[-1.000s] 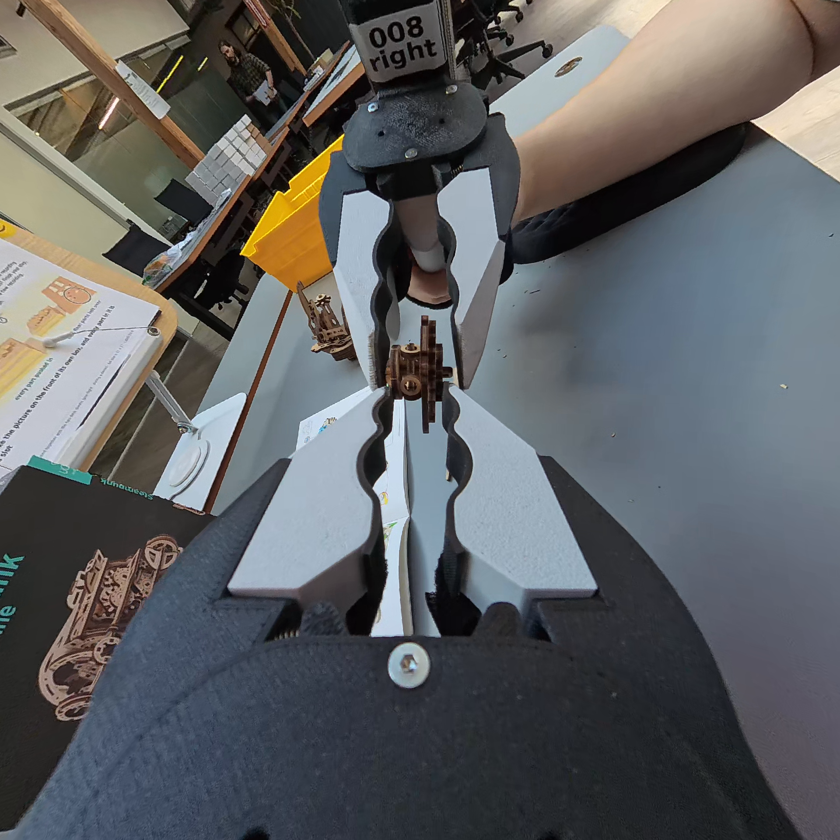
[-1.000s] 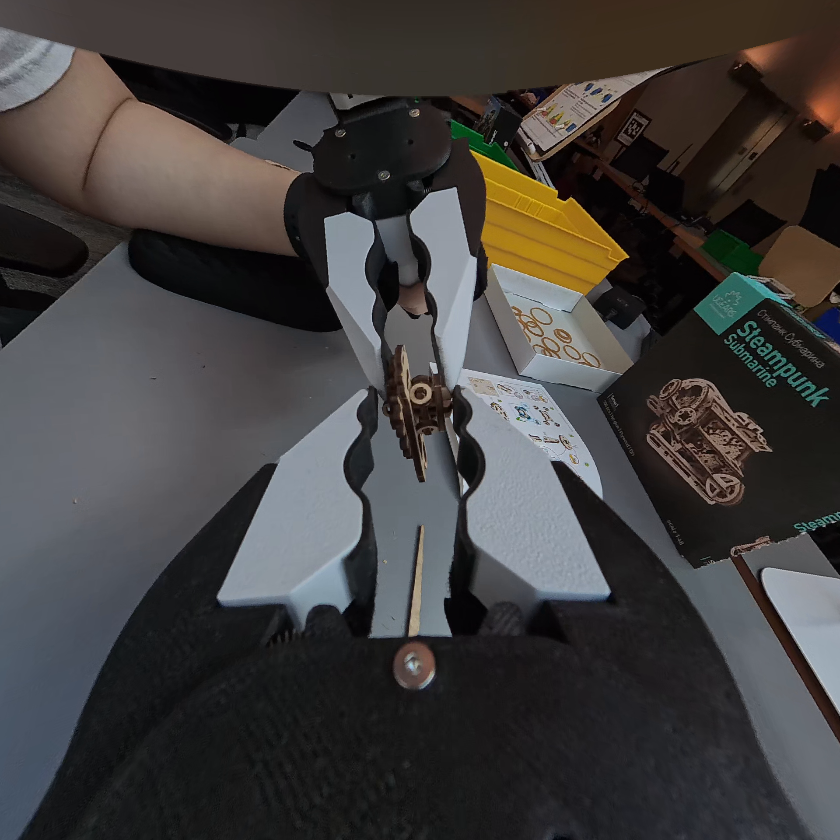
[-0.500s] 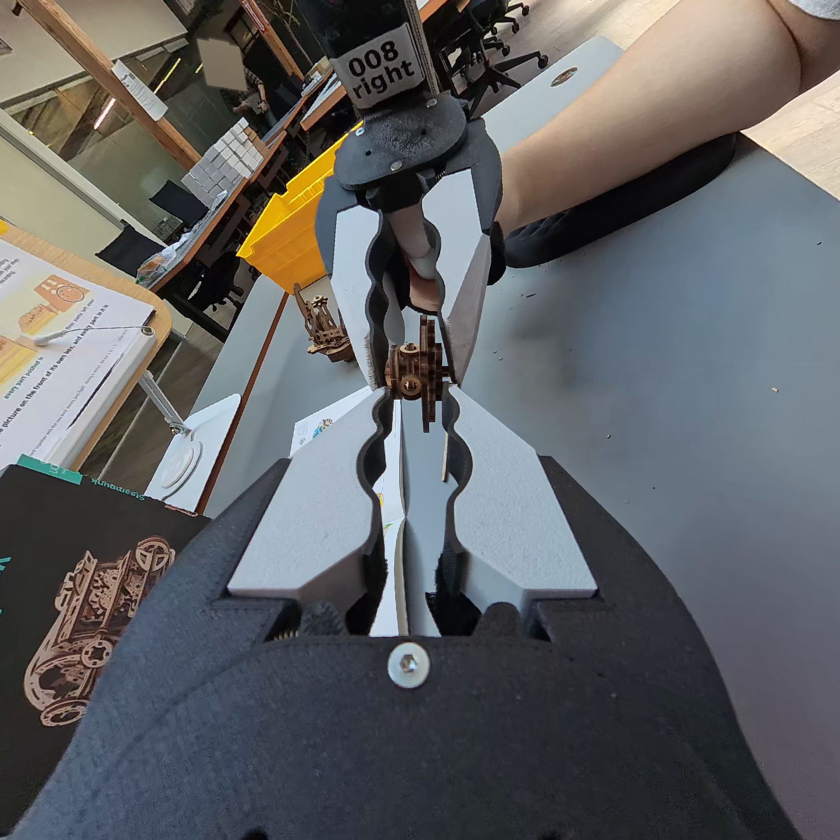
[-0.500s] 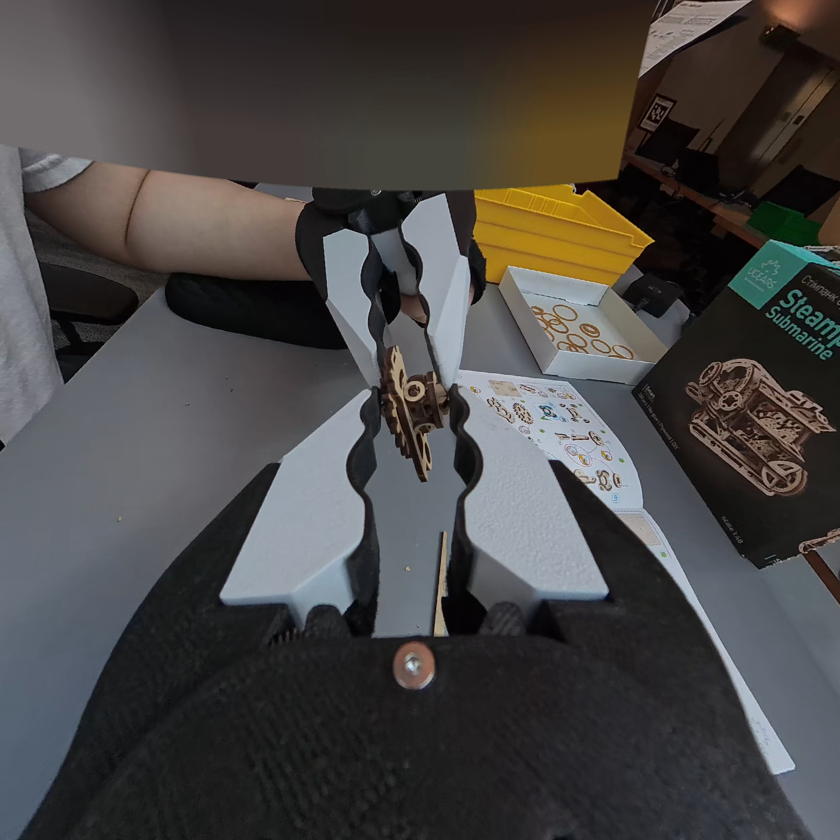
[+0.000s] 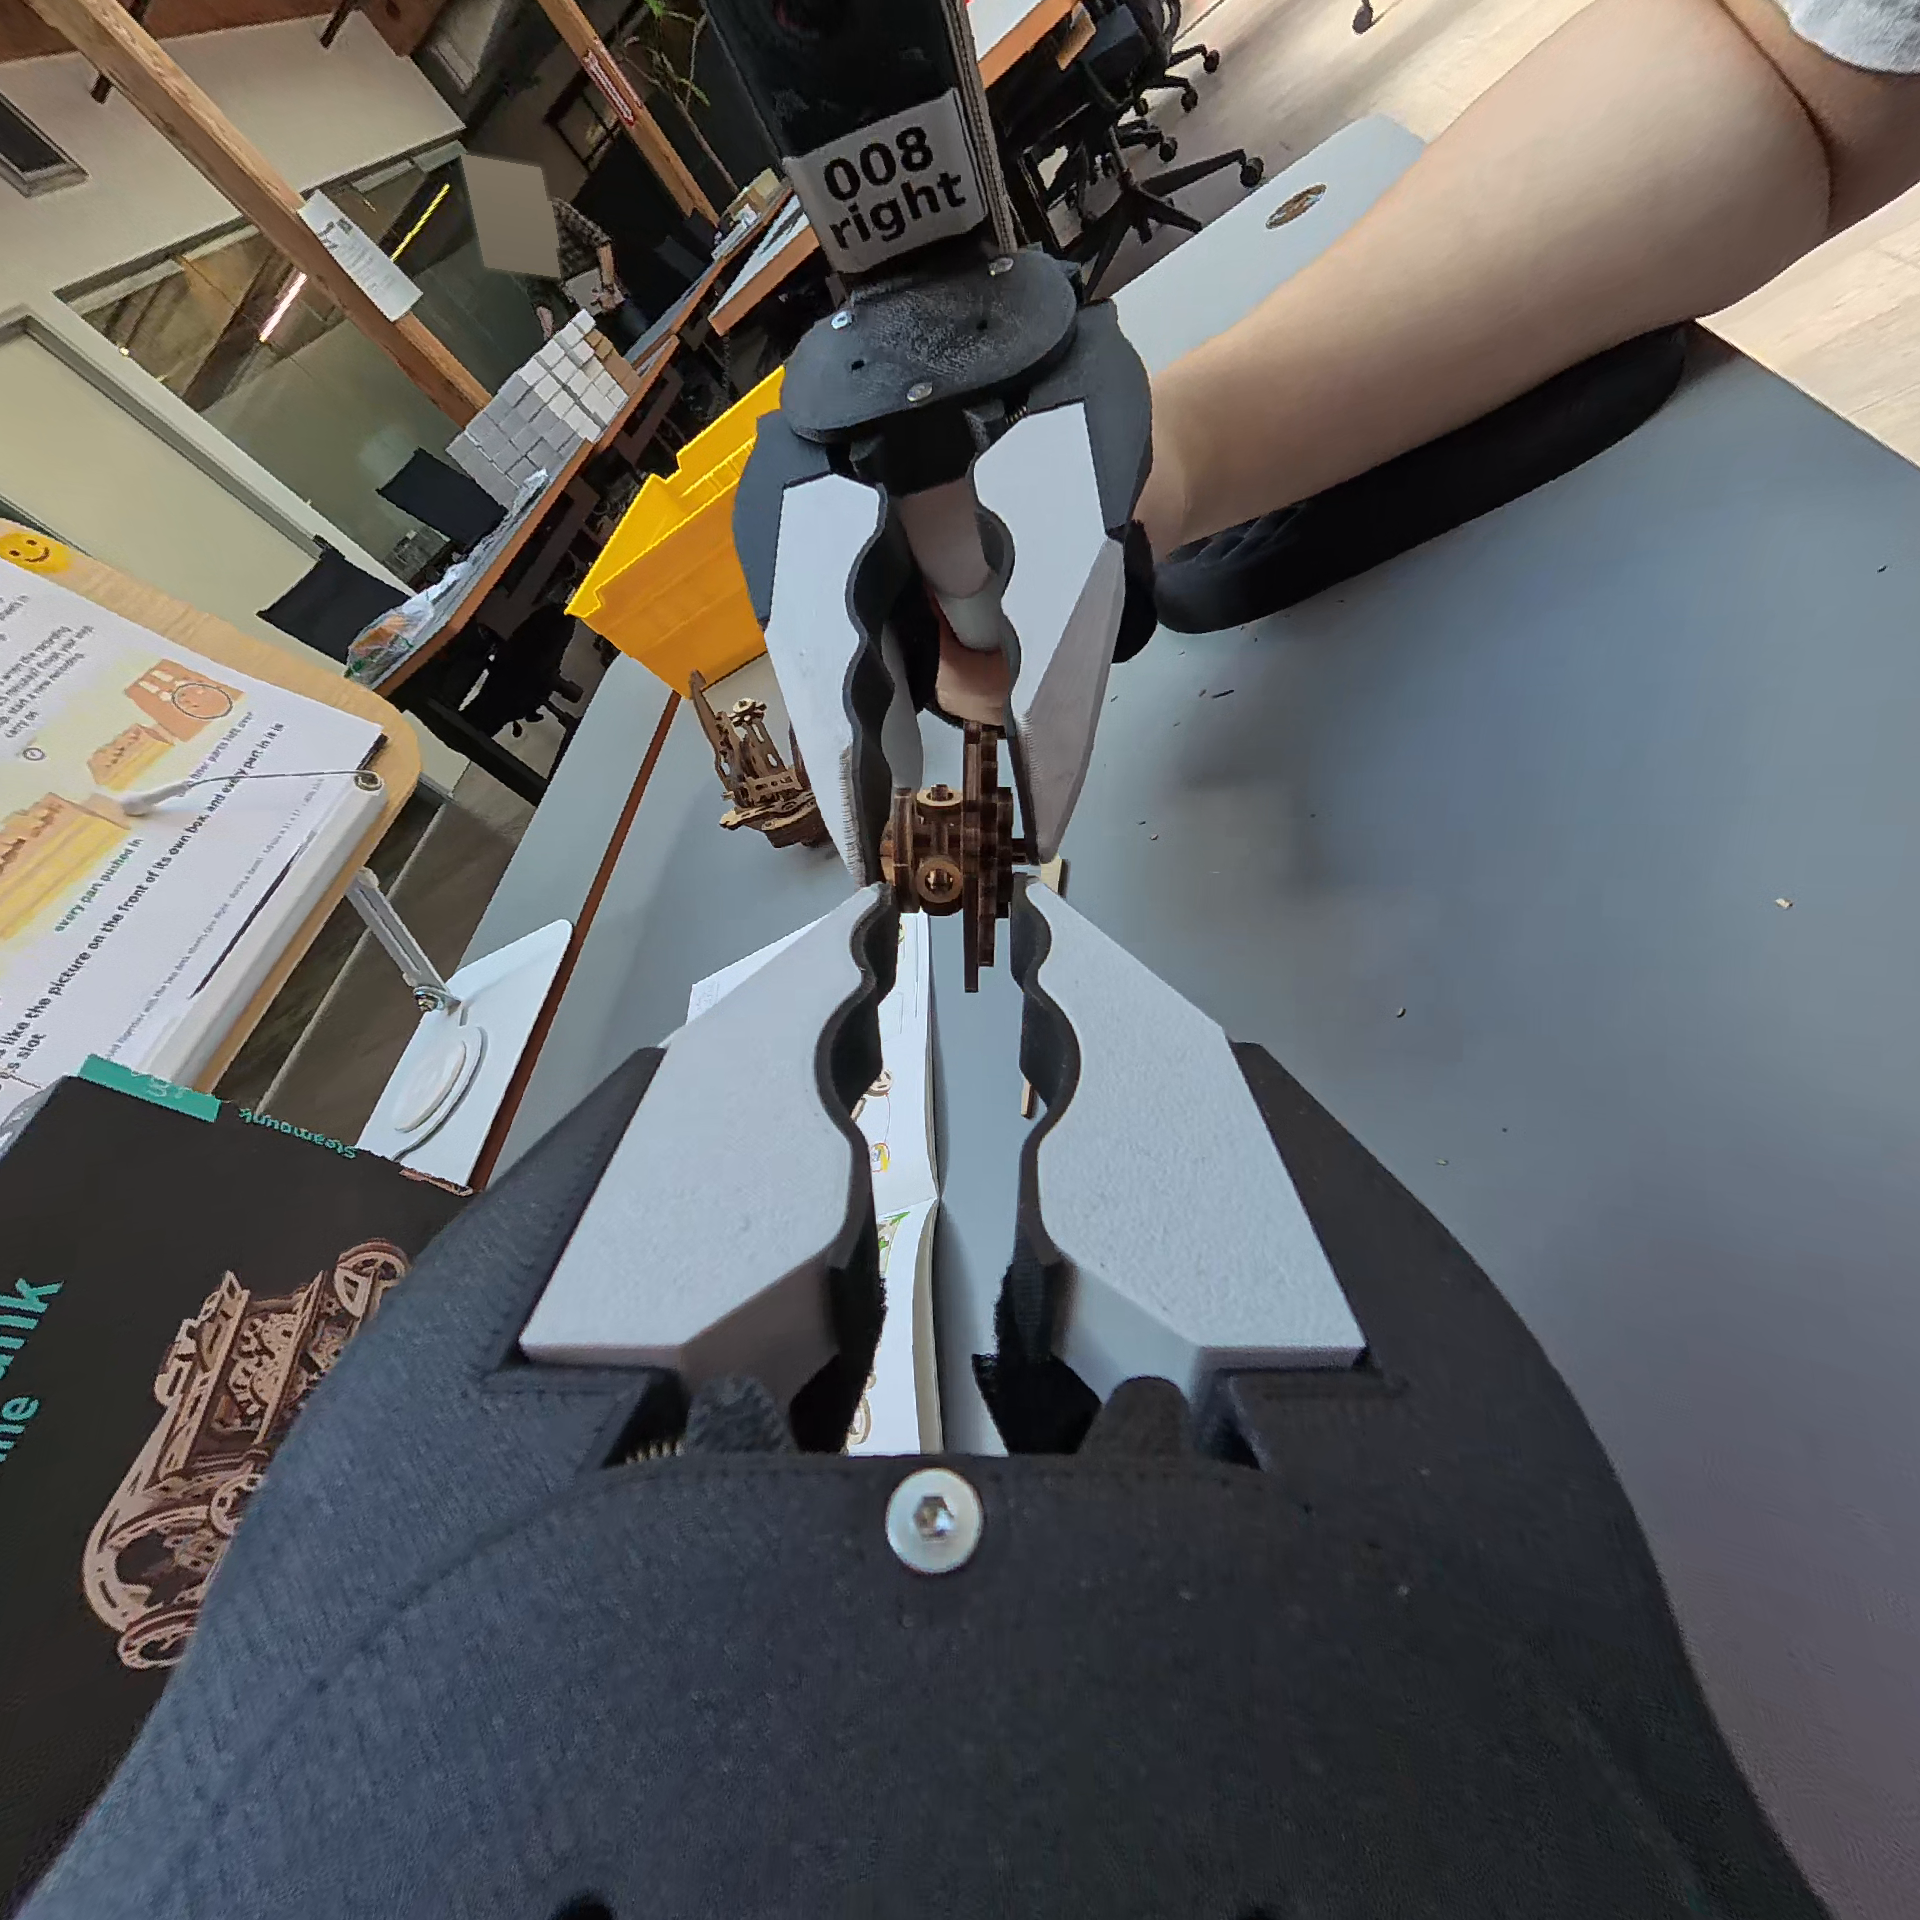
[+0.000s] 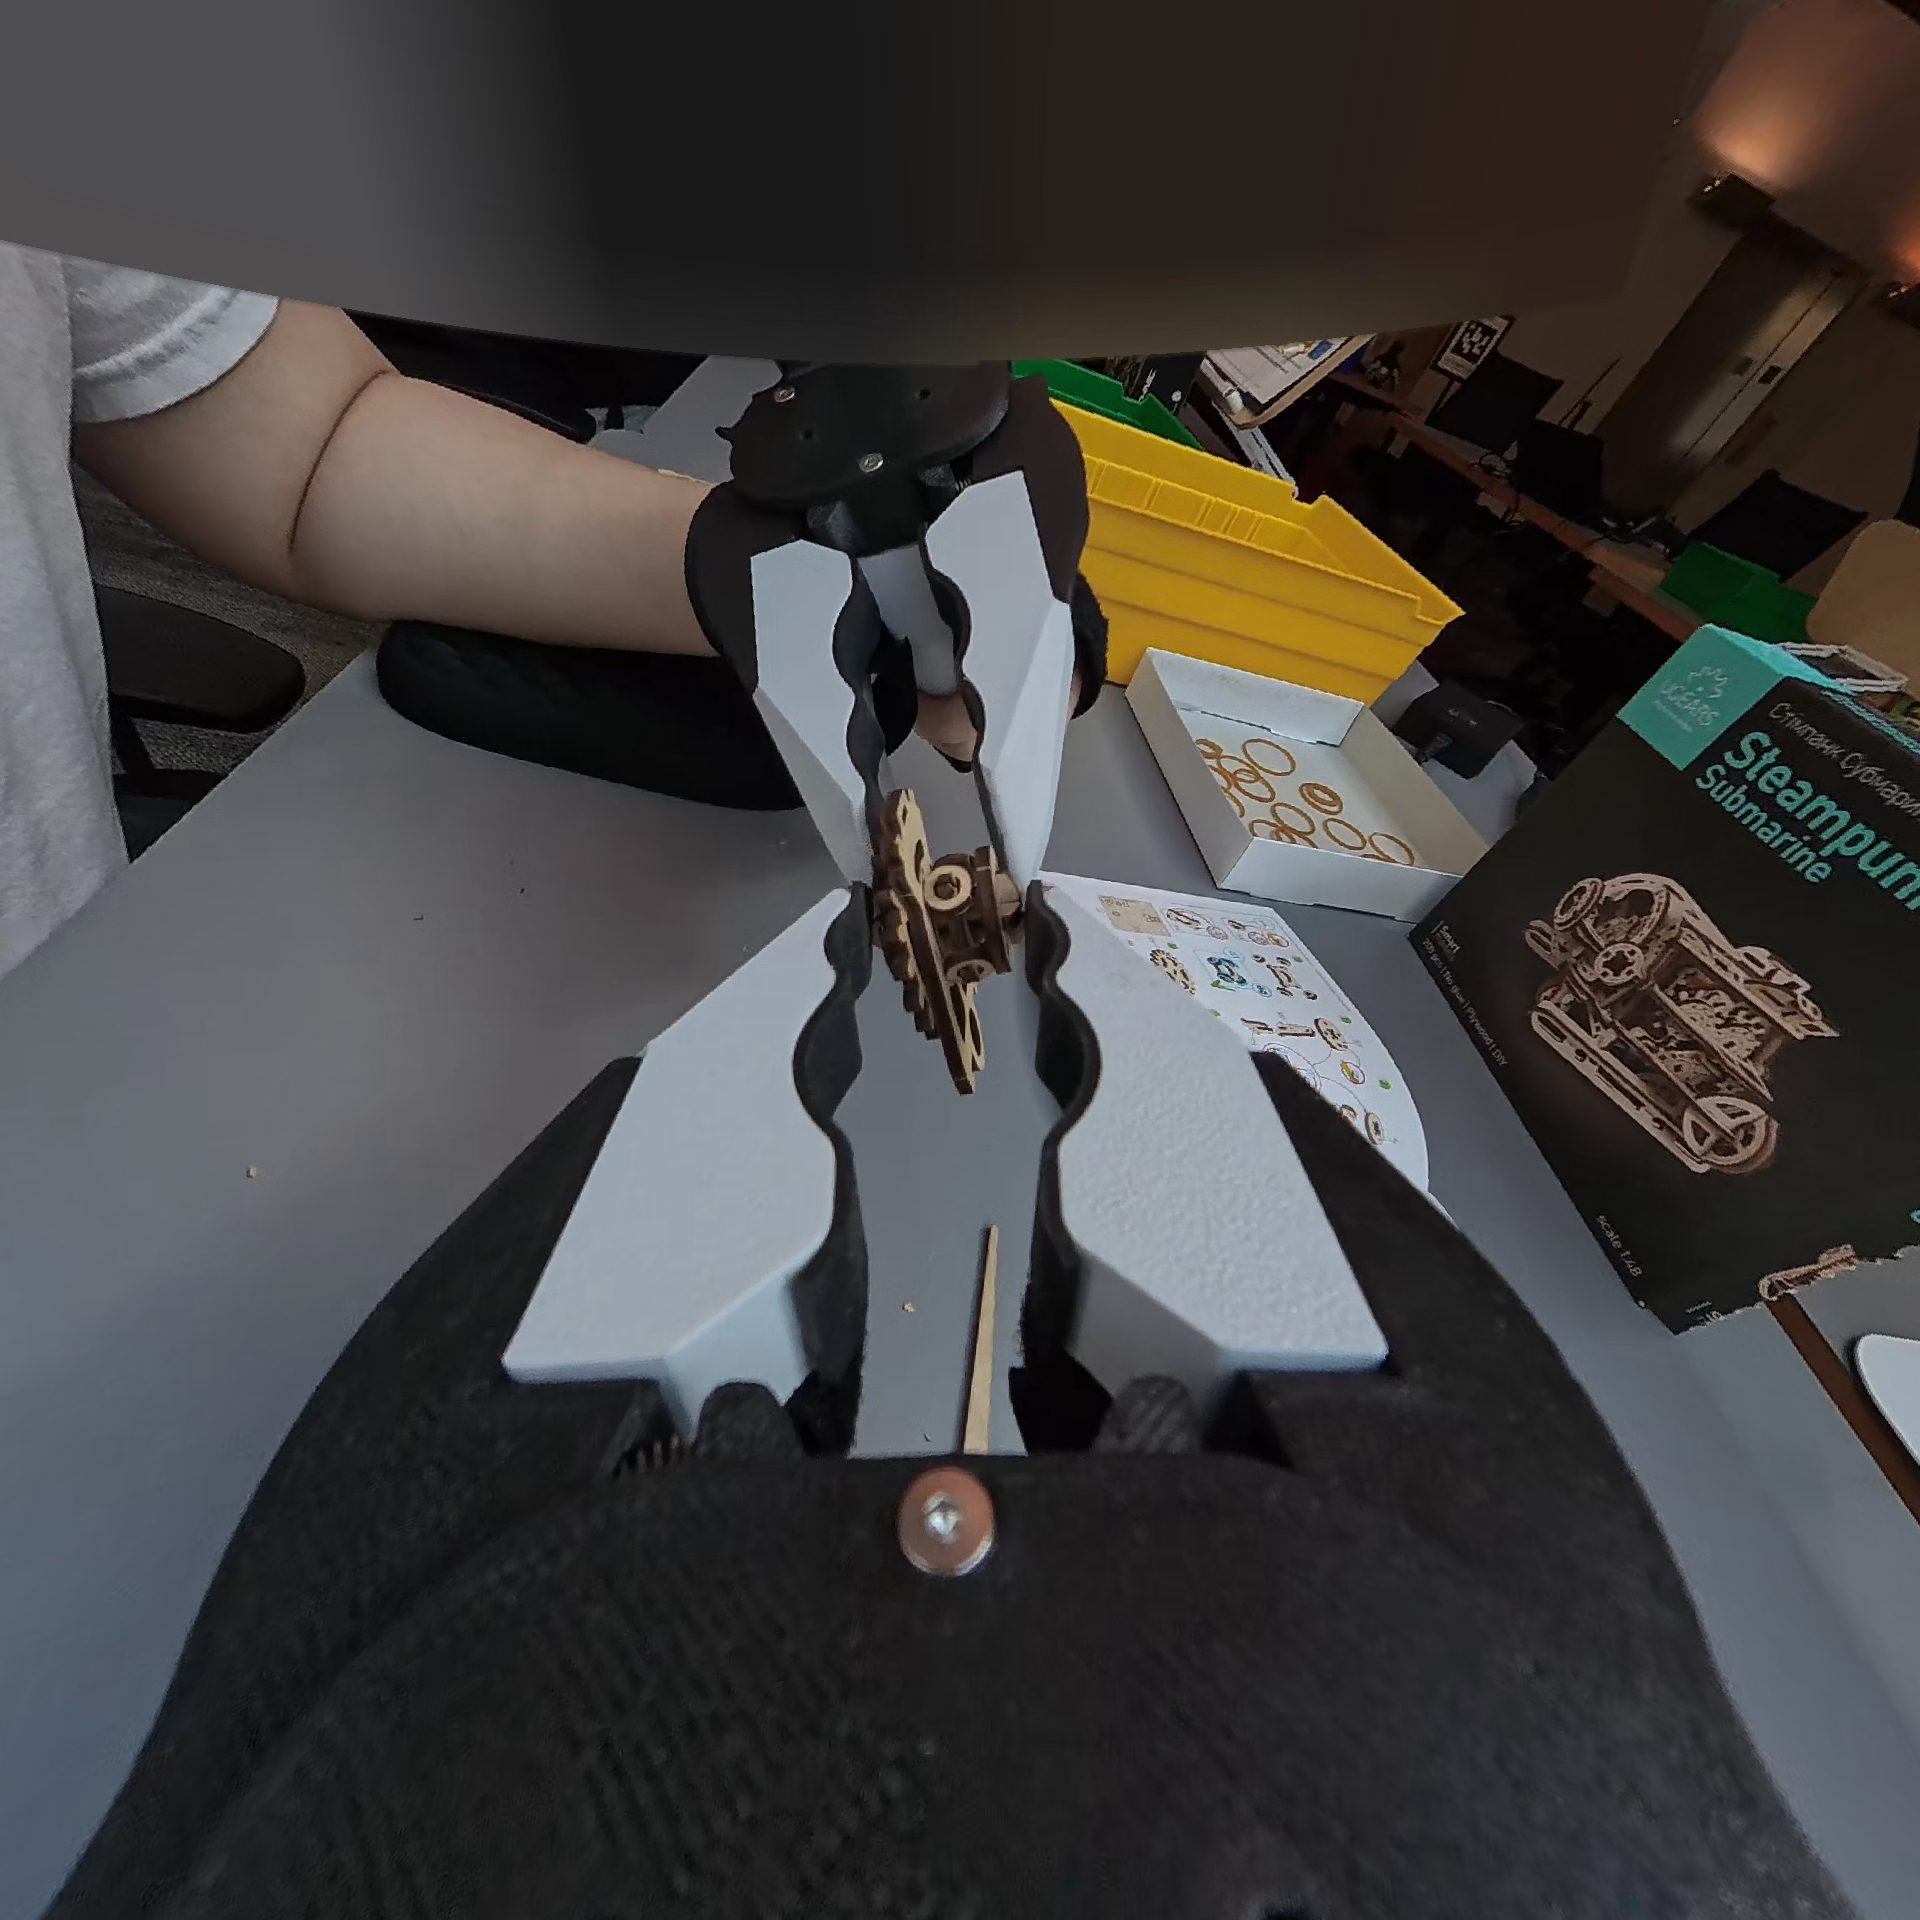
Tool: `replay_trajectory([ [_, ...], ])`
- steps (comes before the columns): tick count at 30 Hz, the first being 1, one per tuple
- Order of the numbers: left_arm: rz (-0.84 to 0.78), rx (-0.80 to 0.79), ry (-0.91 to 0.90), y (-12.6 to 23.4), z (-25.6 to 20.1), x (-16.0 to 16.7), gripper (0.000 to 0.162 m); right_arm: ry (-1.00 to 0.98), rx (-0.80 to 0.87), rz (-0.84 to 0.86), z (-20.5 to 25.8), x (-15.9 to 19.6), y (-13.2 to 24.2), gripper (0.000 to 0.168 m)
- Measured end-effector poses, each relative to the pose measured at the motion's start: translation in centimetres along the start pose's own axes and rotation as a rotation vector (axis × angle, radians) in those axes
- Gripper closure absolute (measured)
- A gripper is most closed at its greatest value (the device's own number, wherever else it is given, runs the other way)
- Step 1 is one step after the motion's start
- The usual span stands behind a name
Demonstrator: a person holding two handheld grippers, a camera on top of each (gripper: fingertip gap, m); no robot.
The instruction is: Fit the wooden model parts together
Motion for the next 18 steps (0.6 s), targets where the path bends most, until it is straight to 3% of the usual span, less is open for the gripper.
replay_trajectory([
  [3, 0.006, -0.013, 0.003, 0.1, 0.3, 0.2, 0.143, -0.003, 0.004, -0.026, -0.3, -0.6, 0.9, 0.145],
  [8, 0.03, -0.035, -0.003, 0.1, 0.7, 0.6, 0.143, -0.285, 0.008, -0.191, -2.6, -2.4, 2.7, 0.148],
  [11, 0.041, -0.037, -0.005, 0.0, 0.7, 0.8, 0.143, -0.334, 0.043, -0.123, -3.2, -1.3, 2.2, 0.135],
  [18, 0.048, -0.031, -0.008, -0.2, 0.7, 0.9, 0.143, -0.302, 0.052, -0.009, -2.5, 0.1, 0.8, 0.135],
])
Point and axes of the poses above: each gripper's, where its closed fingertips meet, y back along the fingers, x out of its underside, z = x × y across the jaws, the point moved 2 cm from there along y, back along the fingers, and after that the axes turned 4 degrees about y, right-handed, at the moved point
